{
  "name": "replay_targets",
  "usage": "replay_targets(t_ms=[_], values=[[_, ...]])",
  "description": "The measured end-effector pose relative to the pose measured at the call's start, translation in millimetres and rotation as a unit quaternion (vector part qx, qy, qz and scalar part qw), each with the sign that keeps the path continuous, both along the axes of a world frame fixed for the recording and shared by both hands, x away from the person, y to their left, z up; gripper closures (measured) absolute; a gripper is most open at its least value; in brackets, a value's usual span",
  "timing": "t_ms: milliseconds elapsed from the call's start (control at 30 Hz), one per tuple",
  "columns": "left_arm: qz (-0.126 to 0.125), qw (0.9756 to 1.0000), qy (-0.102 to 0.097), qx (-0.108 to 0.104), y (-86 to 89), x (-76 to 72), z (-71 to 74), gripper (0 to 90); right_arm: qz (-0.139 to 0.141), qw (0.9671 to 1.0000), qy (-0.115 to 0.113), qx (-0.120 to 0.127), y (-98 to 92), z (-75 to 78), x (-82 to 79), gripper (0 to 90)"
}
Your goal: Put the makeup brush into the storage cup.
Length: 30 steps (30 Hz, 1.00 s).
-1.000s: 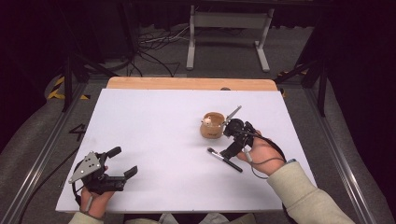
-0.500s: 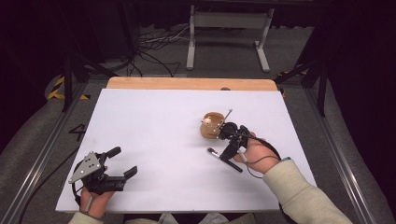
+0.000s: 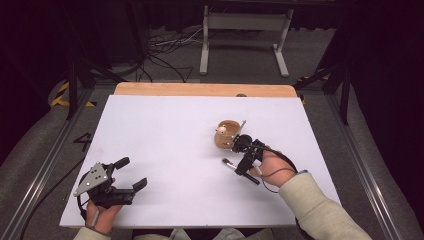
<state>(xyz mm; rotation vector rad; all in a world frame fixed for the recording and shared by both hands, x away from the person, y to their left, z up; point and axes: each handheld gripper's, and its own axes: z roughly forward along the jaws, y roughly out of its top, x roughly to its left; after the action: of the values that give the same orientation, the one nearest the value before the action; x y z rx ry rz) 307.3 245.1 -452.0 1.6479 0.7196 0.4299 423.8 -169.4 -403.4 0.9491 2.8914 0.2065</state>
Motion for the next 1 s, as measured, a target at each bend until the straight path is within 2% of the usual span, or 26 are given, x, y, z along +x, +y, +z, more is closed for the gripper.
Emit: replay_targets(t_ms=[33, 167, 200, 367, 533, 700, 1000], values=[[-0.001, 1.0000, 0.000, 0.000, -0.2, -0.1, 0.1, 4.3, 0.001, 1.0000, 0.004, -0.002, 0.9, -3.4, -1.4, 30.9], [-0.002, 1.0000, 0.000, 0.002, -0.4, 0.1, 0.2, 4.3, 0.002, 0.9999, 0.010, -0.008, 1.6, -7.4, -2.0, 34.4], [-0.003, 1.0000, 0.002, 0.003, -0.4, 0.1, 0.2, 4.3, 0.003, 0.9999, 0.012, -0.010, 2.0, -9.5, -2.4, 38.5], [-0.003, 1.0000, 0.002, 0.002, -0.7, 0.5, -0.2, 4.3, 0.006, 0.9999, 0.006, -0.013, 3.8, -10.9, -4.6, 46.7], [-0.003, 1.0000, 0.003, 0.001, -0.8, 0.1, -0.1, 4.3, 0.007, 0.9998, 0.006, -0.018, 5.8, -12.3, -6.0, 50.1], [-0.003, 1.0000, 0.002, 0.001, -0.5, 0.3, 0.0, 4.3, 0.009, 0.9996, 0.012, -0.025, 7.9, -15.6, -6.7, 57.6], [-0.003, 1.0000, 0.002, 0.000, -0.6, 0.3, 0.0, 4.4, 0.010, 0.9994, 0.023, -0.023, 10.0, -15.7, -7.8, 70.4]])
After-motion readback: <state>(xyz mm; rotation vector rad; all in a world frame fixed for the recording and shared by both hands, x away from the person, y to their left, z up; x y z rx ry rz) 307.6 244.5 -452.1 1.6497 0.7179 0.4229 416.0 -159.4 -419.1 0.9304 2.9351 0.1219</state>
